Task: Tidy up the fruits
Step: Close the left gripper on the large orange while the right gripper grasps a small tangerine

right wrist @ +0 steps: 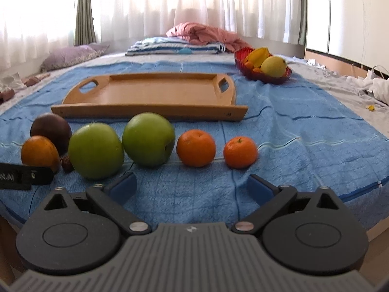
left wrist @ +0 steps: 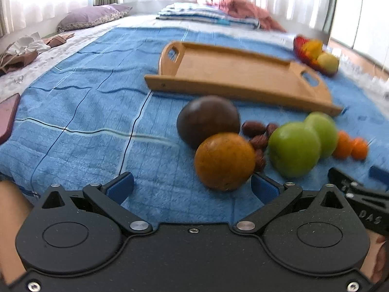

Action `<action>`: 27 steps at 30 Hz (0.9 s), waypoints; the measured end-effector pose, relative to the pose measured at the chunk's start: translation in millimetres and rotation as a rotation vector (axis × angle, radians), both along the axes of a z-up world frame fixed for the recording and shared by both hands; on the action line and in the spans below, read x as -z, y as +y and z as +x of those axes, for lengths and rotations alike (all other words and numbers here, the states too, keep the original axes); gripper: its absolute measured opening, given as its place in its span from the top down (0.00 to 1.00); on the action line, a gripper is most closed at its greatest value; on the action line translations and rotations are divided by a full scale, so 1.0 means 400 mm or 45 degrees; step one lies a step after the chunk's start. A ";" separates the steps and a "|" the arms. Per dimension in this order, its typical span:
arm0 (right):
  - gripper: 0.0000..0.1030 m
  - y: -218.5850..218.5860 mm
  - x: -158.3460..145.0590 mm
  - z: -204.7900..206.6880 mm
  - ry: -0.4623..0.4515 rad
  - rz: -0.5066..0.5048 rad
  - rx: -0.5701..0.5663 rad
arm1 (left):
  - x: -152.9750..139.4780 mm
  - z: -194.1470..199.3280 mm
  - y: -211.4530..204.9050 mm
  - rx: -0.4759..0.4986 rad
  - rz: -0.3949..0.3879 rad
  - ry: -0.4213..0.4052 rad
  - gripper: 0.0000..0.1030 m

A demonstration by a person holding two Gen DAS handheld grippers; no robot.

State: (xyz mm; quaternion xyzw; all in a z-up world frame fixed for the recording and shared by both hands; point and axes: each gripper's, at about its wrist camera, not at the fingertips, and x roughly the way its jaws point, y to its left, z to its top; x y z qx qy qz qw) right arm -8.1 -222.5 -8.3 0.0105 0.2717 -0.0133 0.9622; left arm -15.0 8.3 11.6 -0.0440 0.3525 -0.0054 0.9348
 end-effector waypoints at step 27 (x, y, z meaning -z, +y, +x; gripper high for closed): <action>0.60 -0.067 -0.020 0.075 -0.037 -0.069 0.143 | -0.012 -0.016 -0.066 0.081 0.052 -0.086 0.50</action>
